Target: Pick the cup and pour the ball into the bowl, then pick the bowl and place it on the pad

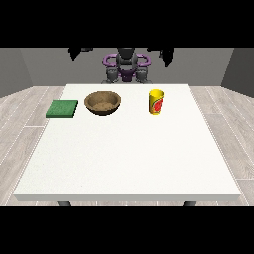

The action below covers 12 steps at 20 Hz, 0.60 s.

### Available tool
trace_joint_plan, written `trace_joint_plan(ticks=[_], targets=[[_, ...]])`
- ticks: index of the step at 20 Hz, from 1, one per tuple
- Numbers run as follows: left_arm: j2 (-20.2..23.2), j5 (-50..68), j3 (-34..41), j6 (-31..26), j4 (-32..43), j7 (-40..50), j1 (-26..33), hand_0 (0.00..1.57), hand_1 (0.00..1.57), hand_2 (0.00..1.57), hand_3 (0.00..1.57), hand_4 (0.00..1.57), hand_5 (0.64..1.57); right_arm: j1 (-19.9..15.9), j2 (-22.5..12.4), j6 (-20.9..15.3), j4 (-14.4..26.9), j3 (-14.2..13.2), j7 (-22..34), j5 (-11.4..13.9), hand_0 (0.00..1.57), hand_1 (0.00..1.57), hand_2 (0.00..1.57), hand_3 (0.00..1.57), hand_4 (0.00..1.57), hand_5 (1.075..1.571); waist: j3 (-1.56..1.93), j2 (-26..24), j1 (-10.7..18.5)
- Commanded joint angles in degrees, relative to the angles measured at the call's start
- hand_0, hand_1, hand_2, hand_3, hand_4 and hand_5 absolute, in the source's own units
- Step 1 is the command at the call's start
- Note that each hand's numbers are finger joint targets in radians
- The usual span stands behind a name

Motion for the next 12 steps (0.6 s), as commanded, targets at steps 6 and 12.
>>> trace_joint_plan(ticks=[6,12], targets=[[0.33,-1.69,3.29,-2.89,17.27,-22.58,0.3,0.0,0.0,0.0,0.0,0.41,1.484,-2.59,-2.72,4.74,2.93,-4.34,-6.73,-3.75,0.0,0.0,0.0,0.0,0.68,1.547,-0.02,9.29,-2.38],[4.63,1.08,7.23,-8.7,30.06,-28.46,-3.91,0.0,0.0,0.0,0.0,0.0,1.451,-1.89,-3.52,7.08,8.14,-6.56,-11.92,-4.07,0.0,0.0,0.0,0.0,0.67,1.559,-0.01,10.29,-1.92]])
